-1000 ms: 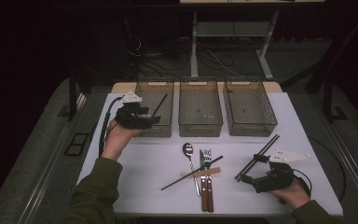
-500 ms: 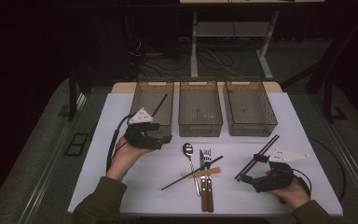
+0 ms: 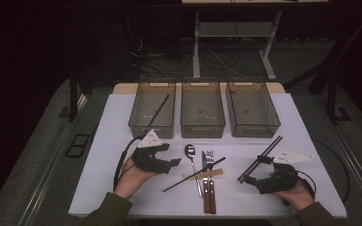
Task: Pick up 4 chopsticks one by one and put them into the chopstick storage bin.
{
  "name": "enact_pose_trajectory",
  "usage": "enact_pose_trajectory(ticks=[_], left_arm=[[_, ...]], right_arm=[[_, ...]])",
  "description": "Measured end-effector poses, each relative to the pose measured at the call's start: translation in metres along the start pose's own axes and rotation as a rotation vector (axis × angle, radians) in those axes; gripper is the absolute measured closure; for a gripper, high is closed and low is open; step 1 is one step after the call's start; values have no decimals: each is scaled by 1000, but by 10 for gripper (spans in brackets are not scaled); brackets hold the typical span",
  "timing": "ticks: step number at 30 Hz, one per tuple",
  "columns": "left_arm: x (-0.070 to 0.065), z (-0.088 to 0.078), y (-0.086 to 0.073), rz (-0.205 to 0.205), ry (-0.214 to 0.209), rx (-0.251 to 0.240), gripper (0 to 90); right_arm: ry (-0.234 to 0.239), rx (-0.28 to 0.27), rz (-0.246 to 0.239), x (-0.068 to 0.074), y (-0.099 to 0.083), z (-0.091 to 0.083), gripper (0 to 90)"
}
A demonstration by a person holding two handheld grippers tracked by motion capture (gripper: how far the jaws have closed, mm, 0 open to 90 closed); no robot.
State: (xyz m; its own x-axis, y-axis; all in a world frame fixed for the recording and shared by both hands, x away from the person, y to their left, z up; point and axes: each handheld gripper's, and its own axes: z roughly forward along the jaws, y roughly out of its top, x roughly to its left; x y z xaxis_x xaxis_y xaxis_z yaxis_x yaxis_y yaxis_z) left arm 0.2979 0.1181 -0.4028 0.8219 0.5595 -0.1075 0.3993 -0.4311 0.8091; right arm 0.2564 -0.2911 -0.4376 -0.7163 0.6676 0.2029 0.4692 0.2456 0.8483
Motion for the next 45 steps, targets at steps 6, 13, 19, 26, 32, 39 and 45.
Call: enact_pose_trajectory(ticks=[6,13,19,26,32,39,45], left_arm=[[-13,4,-8,13,-38,26,341],[-23,7,-16,20,-68,63,421],[-28,10,-23,15,-84,93,485],[-32,17,-27,40,-105,141,540],[-34,21,-29,50,-104,184,579],[-33,25,-30,75,-106,223,632],[-35,28,-31,73,-97,262,689]], right_arm=[[-2,-2,-2,1,0,0,6],[-2,4,-4,1,0,0,6],[-5,4,-2,1,0,0,6],[-7,6,-6,1,0,0,7],[-6,6,-7,1,0,0,7],[-6,4,-12,1,0,0,7],[-7,7,-12,1,0,0,7]])
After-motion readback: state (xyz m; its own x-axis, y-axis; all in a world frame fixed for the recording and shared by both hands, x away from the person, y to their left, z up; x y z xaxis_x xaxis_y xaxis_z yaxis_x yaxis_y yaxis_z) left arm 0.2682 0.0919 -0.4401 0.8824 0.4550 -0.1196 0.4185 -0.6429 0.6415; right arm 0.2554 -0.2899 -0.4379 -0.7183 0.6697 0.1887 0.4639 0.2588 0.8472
